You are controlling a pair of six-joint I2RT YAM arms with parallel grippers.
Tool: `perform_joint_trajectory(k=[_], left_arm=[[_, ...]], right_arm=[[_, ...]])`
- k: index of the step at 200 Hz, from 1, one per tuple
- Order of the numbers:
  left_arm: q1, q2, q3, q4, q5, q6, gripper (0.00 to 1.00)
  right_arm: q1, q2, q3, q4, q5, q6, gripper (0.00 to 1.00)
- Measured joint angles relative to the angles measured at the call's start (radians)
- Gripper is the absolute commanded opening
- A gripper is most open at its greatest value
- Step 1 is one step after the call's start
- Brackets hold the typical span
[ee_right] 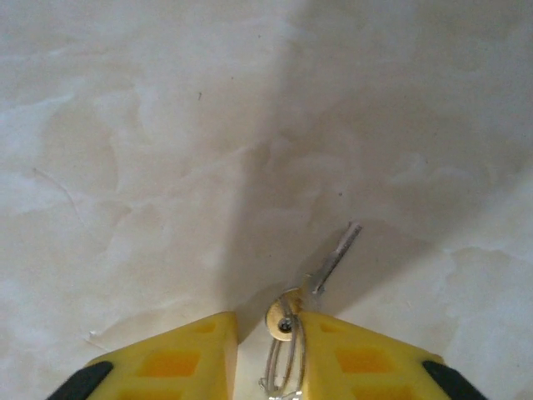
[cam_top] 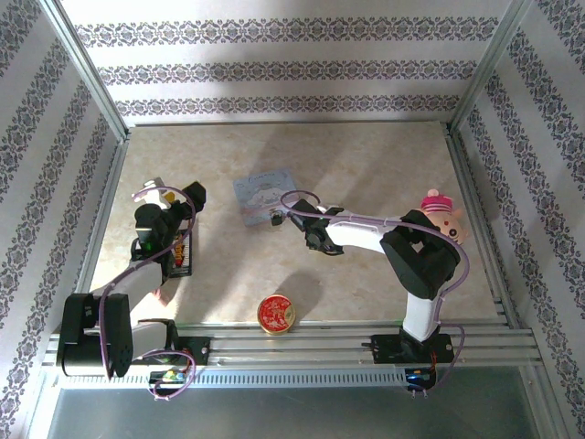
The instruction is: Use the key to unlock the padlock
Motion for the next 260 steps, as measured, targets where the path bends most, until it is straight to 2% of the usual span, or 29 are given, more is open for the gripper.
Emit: perform_joint_trajectory(k=[26, 90, 115, 197, 234, 260], left_arm=[[0.0, -0.011, 0.002, -0.012, -0.008, 0.001, 0.99], [0.0, -0.023, 0.007, -0.039, -0.012, 0.004, 0.99], [0.0, -0.023, 0.009, -0.049, -0.015, 0.004, 0.99], [0.0, -0.027, 0.063, -0.139, -0.014, 0.011, 0.99], [0.0, -0.048, 0.076, -0.181, -0.008, 0.006, 1.0], [0.0, -0.081, 0.095, -0.253, 0.001, -0.008, 0.98]], right_arm=[[0.0, 0.0, 0.0, 0.009, -0.005, -0.001, 0.14], [0.0, -0.016, -0.017, 0.017, 0.003, 0.0, 0.07], [0.0, -0.028, -0.029, 0.013, 0.004, 0.003, 0.0], [0.009, -0.101, -0.032, -0.029, 0.008, -0.041, 0.0], [0.031, -0.156, -0.032, -0.022, 0.007, -0.137, 0.0], [0.042, -0.217, -0.049, 0.047, 0.002, -0.252, 0.0]])
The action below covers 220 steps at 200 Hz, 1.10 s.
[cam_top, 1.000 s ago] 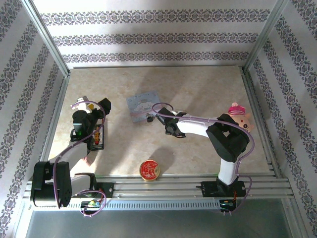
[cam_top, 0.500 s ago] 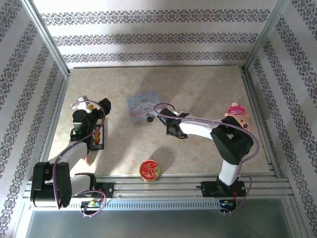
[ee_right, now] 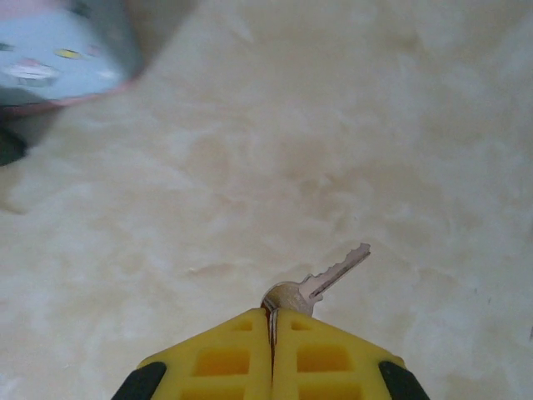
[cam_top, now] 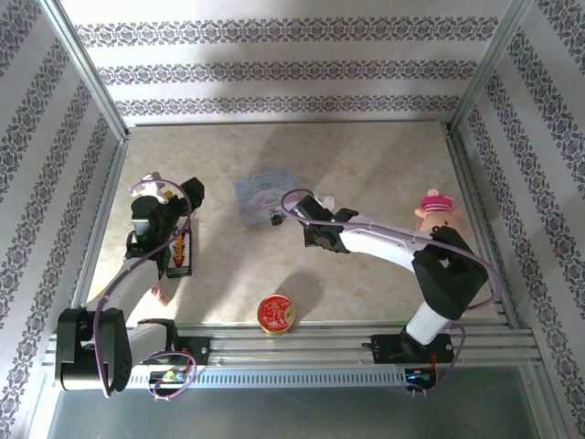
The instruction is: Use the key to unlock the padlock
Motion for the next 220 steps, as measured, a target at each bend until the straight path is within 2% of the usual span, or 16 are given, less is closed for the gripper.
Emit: perform_joint_trajectory(k=[55, 114, 151, 190, 220], left_arm=[[0.0, -0.128, 0.025, -0.164, 0.026, -0.043, 0.95], [-0.023, -0.164, 0.052, -0.269, 0.113, -0.108, 0.93], [-0.148, -0.136, 0.113, -0.291, 0.146, -0.121, 0.91], [-0.3, -0.069, 0.171, -0.291, 0.168, -0.121, 0.86], [-0.356, -0.017, 0.195, -0.277, 0.224, -0.125, 0.84]], right_arm=[[0.006, -0.161, -0.135, 0.238, -0.114, -0.253, 0.0], [0.006, -0.312, -0.291, 0.521, -0.256, -0.402, 0.0], [0.006, -0.424, -0.407, 0.674, -0.319, -0.447, 0.0], [0.006, -0.507, -0.461, 0.759, -0.377, -0.473, 0.0], [0.006, -0.55, -0.488, 0.798, -0.423, -0.487, 0.0]])
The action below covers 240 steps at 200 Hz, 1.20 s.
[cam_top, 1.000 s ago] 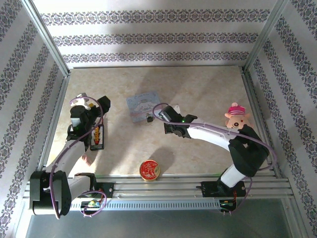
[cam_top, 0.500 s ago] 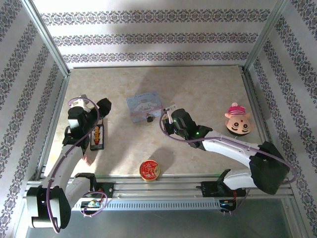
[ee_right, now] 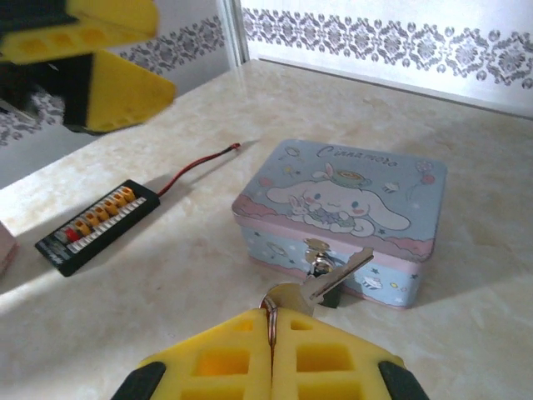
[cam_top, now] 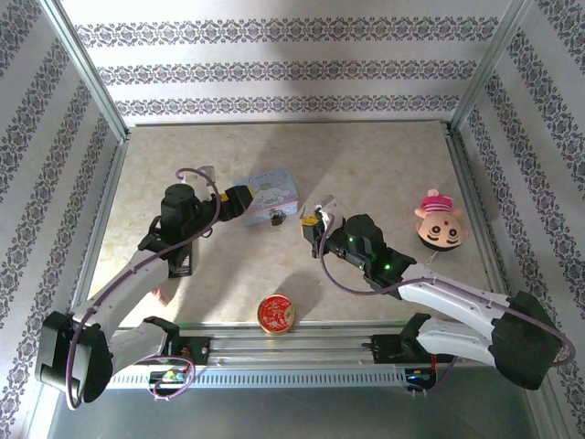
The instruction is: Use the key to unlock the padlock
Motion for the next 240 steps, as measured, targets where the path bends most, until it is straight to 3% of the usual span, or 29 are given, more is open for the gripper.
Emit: perform_joint_trajectory(k=[45, 74, 109, 175, 240], left_arm=[[-0.013, 0.013, 0.007, 0.011, 0.068, 0.002, 0.82], [-0.013, 0.013, 0.023, 0.021, 0.114, 0.009, 0.72], [-0.041, 0.018, 0.047, 0.047, 0.185, 0.024, 0.66], [-0.182, 0.128, 0.127, 0.069, 0.291, 0.051, 0.6], [-0.209, 0.225, 0.226, 0.006, 0.315, 0.079, 0.45]], right_arm=[[-0.025, -0.046, -0.018, 0.051, -0.135, -0.008, 0.0], [-0.082, -0.052, -0.018, 0.08, -0.231, 0.001, 0.0], [-0.094, -0.054, -0.018, 0.094, -0.264, 0.0, 0.0], [-0.094, -0.011, -0.005, 0.093, -0.309, 0.0, 0.0], [-0.093, -0.001, 0.015, 0.079, -0.33, -0.013, 0.0]])
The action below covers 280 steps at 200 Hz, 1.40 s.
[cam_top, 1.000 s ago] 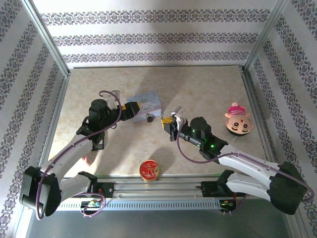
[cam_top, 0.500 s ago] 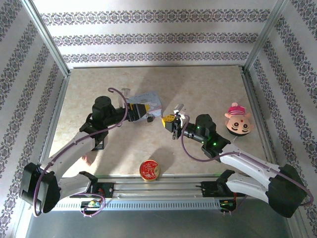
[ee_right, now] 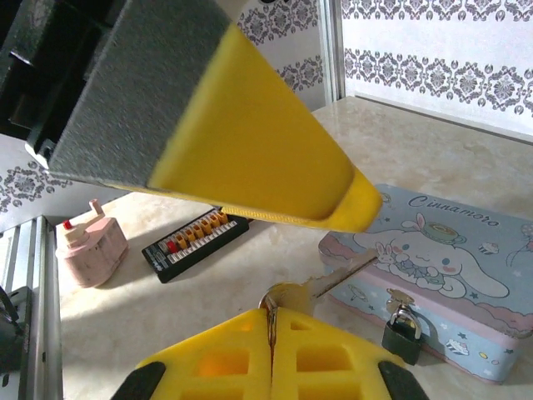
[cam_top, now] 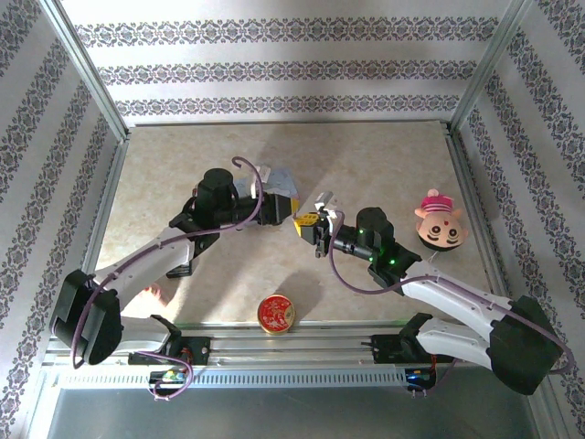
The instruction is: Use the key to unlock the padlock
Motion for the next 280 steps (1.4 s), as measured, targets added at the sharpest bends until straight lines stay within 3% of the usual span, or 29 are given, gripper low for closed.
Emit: perform_joint_trajectory(k=[97, 169, 190, 216, 228, 261, 280], left_arm=[[-0.007, 0.056, 0.042, -0.121, -0.002, 0.037, 0.34], [-0.01, 0.063, 0.044, -0.125, 0.006, 0.037, 0.0], [-0.013, 0.063, 0.044, -0.124, -0.002, 0.035, 0.0], [-0.013, 0.056, 0.042, -0.119, -0.023, 0.042, 0.0], [-0.013, 0.041, 0.037, -0.118, -0.051, 0.059, 0.0], [-0.011, -0.053, -0.004, -0.115, -0.127, 0.141, 0.0], [-0.011, -0.101, -0.019, -0.102, -0.142, 0.193, 0.0]], right_arm=[[0.028, 0.034, 0.059, -0.084, 0.003, -0.064, 0.0], [0.035, 0.052, 0.079, -0.152, 0.031, -0.093, 0.0], [0.035, 0.053, 0.079, -0.154, 0.039, -0.093, 0.0], [0.04, 0.052, 0.079, -0.153, 0.055, -0.093, 0.33], [0.039, 0.052, 0.079, -0.151, 0.057, -0.083, 0.44], [0.035, 0.043, 0.074, -0.144, 0.052, -0.029, 0.66], [0.01, 0.026, 0.06, -0.119, 0.016, 0.037, 0.68]])
